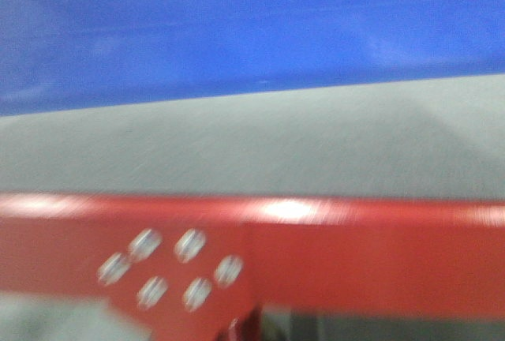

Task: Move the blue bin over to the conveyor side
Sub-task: 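Hold the bin while the base turns toward the dark conveyor belt, then lower the blue bin onto the dark conveyor belt with both grippers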

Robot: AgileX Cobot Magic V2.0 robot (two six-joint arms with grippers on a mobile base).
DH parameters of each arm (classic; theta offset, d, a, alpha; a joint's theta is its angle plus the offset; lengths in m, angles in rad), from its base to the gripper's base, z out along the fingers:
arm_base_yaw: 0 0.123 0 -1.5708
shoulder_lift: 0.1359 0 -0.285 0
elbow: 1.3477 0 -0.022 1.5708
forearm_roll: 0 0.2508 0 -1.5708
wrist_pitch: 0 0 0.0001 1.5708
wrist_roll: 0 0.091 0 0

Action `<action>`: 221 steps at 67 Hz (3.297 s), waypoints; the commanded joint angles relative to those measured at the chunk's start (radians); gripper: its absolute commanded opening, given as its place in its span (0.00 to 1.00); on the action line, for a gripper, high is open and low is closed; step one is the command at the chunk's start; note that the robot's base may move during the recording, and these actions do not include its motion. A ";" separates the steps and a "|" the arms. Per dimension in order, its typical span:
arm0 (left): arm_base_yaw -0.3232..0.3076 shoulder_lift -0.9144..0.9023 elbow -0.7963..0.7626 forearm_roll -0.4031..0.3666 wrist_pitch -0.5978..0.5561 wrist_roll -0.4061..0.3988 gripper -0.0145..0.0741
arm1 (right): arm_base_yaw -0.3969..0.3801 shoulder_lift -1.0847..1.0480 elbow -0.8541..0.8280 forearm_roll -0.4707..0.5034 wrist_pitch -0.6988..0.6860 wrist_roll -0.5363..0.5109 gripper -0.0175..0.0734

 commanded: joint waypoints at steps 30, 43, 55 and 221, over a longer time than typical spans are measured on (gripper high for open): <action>-0.001 -0.018 -0.016 0.049 -0.074 0.017 0.15 | -0.008 -0.021 -0.024 -0.061 -0.099 -0.018 0.11; -0.001 -0.018 -0.016 0.049 -0.074 0.017 0.15 | -0.008 -0.021 -0.024 -0.061 -0.099 -0.018 0.11; -0.001 -0.018 -0.016 0.051 -0.074 0.017 0.15 | -0.008 -0.021 -0.024 -0.061 -0.099 -0.018 0.11; -0.001 0.460 -0.207 0.071 -0.230 0.026 0.15 | -0.008 0.366 -0.024 -0.052 -0.313 -0.018 0.11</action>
